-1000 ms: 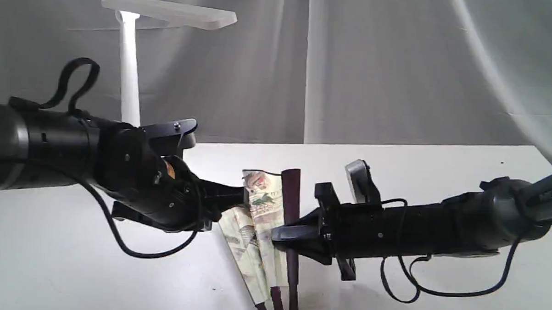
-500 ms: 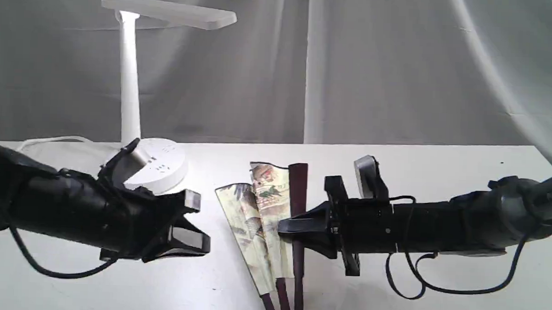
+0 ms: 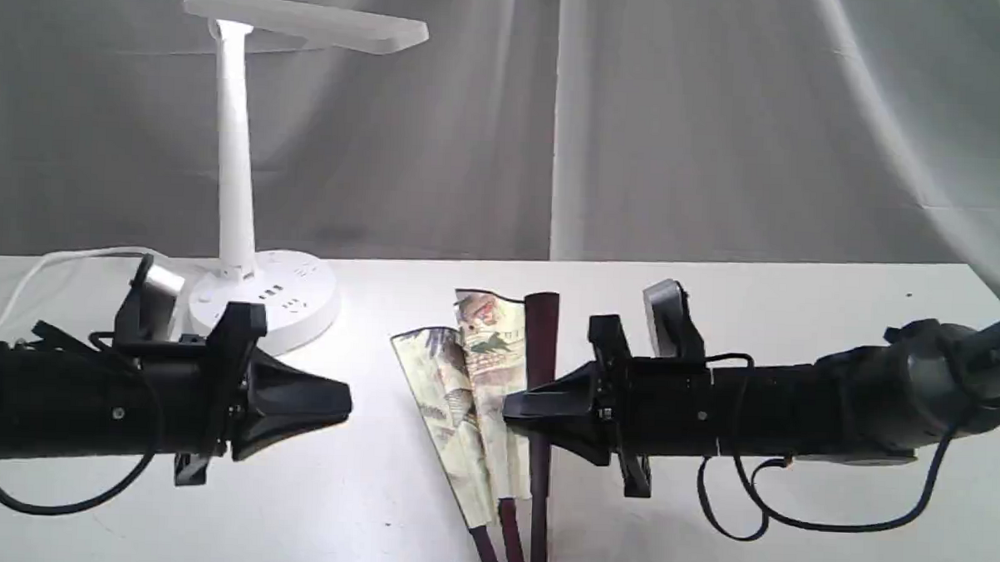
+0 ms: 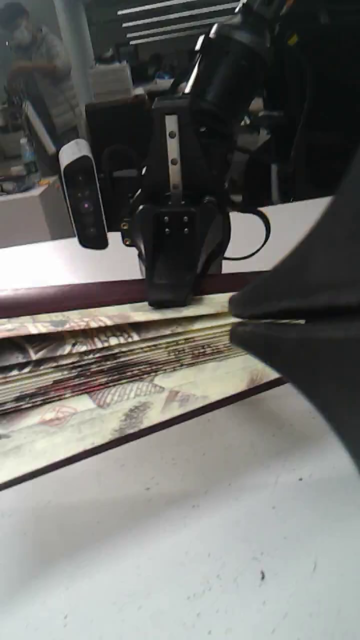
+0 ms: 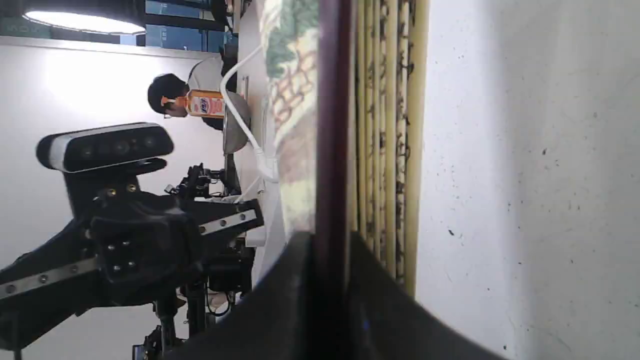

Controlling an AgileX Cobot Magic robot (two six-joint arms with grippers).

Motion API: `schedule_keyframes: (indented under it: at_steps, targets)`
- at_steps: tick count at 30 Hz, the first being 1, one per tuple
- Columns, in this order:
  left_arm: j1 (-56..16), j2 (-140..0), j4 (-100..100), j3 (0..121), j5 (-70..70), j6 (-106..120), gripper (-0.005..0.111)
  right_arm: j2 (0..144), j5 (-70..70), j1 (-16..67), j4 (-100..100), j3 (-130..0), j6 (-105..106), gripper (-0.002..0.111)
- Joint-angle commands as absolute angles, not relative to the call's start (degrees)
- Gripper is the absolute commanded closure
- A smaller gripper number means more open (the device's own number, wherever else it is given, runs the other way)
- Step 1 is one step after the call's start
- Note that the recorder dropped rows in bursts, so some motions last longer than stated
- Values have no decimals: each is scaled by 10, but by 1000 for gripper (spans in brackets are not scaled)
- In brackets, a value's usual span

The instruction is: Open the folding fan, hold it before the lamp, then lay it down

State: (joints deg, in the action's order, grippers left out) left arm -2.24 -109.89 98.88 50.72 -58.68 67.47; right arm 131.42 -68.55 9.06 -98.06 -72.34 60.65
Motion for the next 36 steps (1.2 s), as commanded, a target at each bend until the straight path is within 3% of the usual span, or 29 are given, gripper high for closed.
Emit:
schedule_keyframes:
  at_steps: [1, 5, 16, 19, 27, 29, 36]
  targets:
    - [-22, -1150, 999, 517, -635, 675, 107, 1313, -700, 86, -990, -721, 613, 108]
    - [-22, -1212, 999, 542, -700, 684, 107, 1313, -700, 86, -990, -721, 613, 108]
    - [-22, -1286, 999, 620, -694, 690, 105, 1313, -700, 86, -990, -721, 613, 108]
    - [-22, -1288, 999, 634, -692, 690, 99, 1313, -700, 86, -990, -721, 614, 108]
    - [-22, -1288, 999, 657, -641, 660, 51, 1313, -700, 86, -990, -721, 614, 108]
    - [-22, -1290, 999, 657, -603, 660, 44, 1313, -700, 86, -990, -721, 614, 108]
    - [-22, -1300, 999, 674, -594, 660, 42, 1313, -700, 86, -995, -721, 612, 108]
